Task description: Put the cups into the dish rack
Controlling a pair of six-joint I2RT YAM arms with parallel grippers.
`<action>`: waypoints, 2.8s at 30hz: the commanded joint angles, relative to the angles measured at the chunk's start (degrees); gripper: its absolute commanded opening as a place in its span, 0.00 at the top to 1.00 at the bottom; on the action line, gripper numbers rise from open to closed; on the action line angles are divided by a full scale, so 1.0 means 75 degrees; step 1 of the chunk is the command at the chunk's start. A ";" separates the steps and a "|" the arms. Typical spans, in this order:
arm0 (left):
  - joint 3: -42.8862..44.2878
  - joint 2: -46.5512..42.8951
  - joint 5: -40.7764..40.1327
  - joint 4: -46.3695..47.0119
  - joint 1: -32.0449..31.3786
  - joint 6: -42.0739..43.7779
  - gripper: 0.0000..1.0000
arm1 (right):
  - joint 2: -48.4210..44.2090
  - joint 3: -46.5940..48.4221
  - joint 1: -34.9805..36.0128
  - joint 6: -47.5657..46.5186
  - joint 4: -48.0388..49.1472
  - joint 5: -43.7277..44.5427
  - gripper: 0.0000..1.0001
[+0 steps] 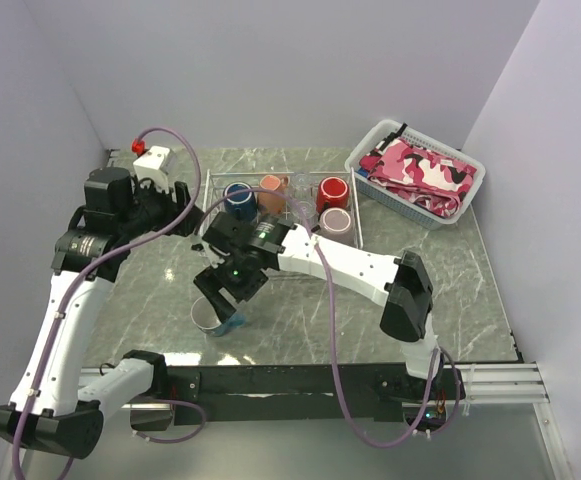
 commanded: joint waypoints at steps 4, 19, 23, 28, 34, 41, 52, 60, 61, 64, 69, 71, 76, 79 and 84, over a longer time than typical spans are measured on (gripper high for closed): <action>0.0266 -0.0640 -0.0378 -0.0188 0.0006 0.0217 0.35 | 0.0332 0.0436 0.0041 0.0348 0.0741 0.0405 0.16; 0.0701 -0.0418 -0.0215 0.0115 0.0415 -0.0228 0.34 | 0.2114 0.1761 0.0029 0.0677 0.0776 0.1026 0.22; 0.0829 -0.0325 0.0020 0.0233 0.0755 -0.0275 0.34 | 0.2102 0.1222 0.0041 0.0677 0.1034 0.1027 0.29; 0.0923 -0.0242 0.0160 0.0303 0.0990 -0.0298 0.34 | 0.1927 0.0602 0.0041 0.0723 0.1186 0.0933 0.48; 0.1181 -0.0149 0.0640 0.0303 0.1025 -0.0567 0.45 | 0.1564 0.0155 0.0041 0.0840 0.1316 0.0804 0.93; 0.2421 0.0156 0.1285 -0.0059 0.1025 -0.0568 0.25 | -0.0086 -0.0161 -0.0240 0.1191 0.1140 0.0595 1.00; 0.3818 0.0379 0.3112 0.0537 0.1025 -0.1328 0.06 | -0.3603 -0.2983 -0.3622 0.4499 0.5387 -0.2403 1.00; 0.3163 0.0332 0.4647 0.0350 0.1025 -0.1470 0.09 | -0.2880 -0.4113 -0.4401 0.9612 1.2371 -0.3380 1.00; 0.2895 0.0262 0.4742 0.0350 0.1025 -0.1563 0.09 | -0.2727 -0.4053 -0.4378 0.9954 1.2831 -0.3264 1.00; 0.2518 0.0168 0.4988 0.0035 0.1025 -0.1424 0.10 | -0.2165 -0.3948 -0.4319 1.1209 1.4602 -0.2924 1.00; 0.1337 -0.0089 0.5000 0.0068 0.1025 -0.1340 0.11 | -0.1449 -0.3234 -0.3945 1.1587 1.5026 -0.2794 1.00; 0.1042 -0.0090 0.5071 0.0348 0.1014 -0.1469 0.11 | -0.1239 -0.3127 -0.3815 1.1645 1.5085 -0.2759 1.00; 0.0104 -0.0113 0.4896 0.1800 0.0979 -0.2581 0.10 | -0.0968 -0.3045 -0.3523 1.1751 1.5203 -0.2735 1.00; -0.0026 0.0004 0.4837 0.2622 0.0967 -0.3039 0.11 | -0.0875 -0.3068 -0.3463 1.1833 1.5308 -0.2782 1.00; 0.0091 0.0250 0.4860 0.3594 0.0827 -0.3987 0.12 | -0.0933 -0.3302 -0.3452 1.1833 1.5366 -0.2852 1.00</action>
